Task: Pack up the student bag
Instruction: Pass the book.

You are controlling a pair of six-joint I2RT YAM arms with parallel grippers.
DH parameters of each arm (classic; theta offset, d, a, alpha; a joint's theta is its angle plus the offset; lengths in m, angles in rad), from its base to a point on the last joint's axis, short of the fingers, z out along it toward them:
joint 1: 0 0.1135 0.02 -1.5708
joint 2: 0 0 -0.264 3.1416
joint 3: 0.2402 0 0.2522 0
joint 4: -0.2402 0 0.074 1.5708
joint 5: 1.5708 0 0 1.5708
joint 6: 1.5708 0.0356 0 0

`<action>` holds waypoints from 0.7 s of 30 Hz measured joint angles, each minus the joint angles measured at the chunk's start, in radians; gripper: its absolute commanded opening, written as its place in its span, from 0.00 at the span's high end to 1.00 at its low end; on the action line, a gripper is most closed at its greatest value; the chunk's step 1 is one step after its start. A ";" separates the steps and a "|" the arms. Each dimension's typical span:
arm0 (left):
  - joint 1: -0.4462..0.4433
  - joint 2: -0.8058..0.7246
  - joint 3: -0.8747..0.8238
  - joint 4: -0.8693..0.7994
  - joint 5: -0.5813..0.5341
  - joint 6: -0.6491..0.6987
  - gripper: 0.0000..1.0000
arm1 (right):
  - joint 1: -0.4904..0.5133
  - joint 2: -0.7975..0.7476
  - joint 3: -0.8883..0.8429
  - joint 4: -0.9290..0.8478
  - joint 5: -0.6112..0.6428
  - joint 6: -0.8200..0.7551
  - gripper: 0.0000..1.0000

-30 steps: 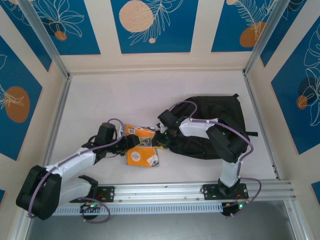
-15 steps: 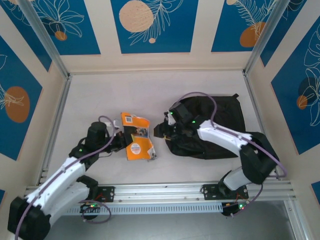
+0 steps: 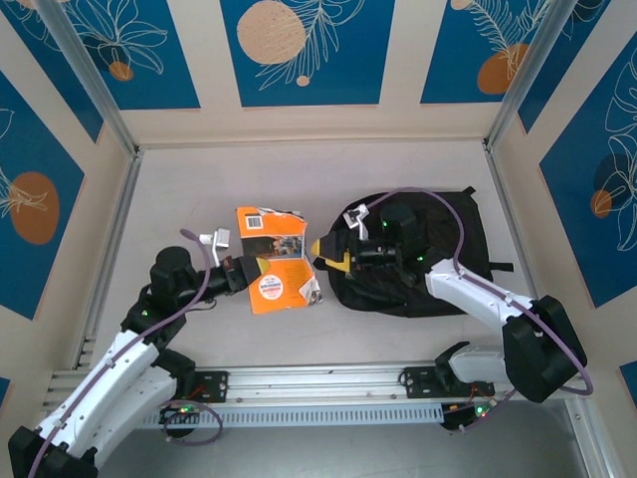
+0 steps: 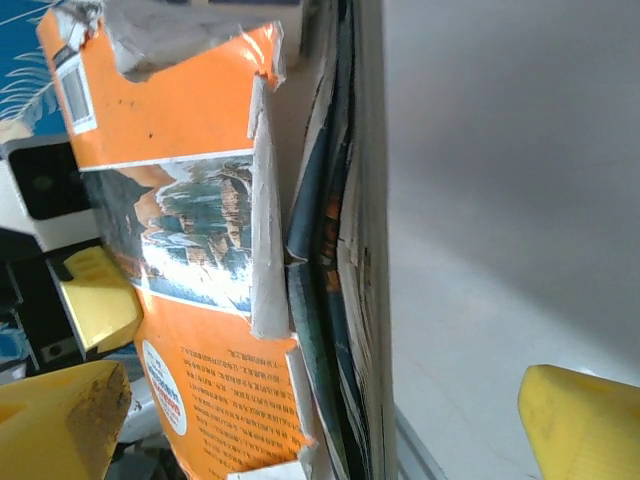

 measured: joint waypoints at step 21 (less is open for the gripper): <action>-0.020 -0.021 -0.013 0.187 0.069 -0.118 1.00 | 0.118 0.123 -0.032 0.594 -0.155 0.241 0.22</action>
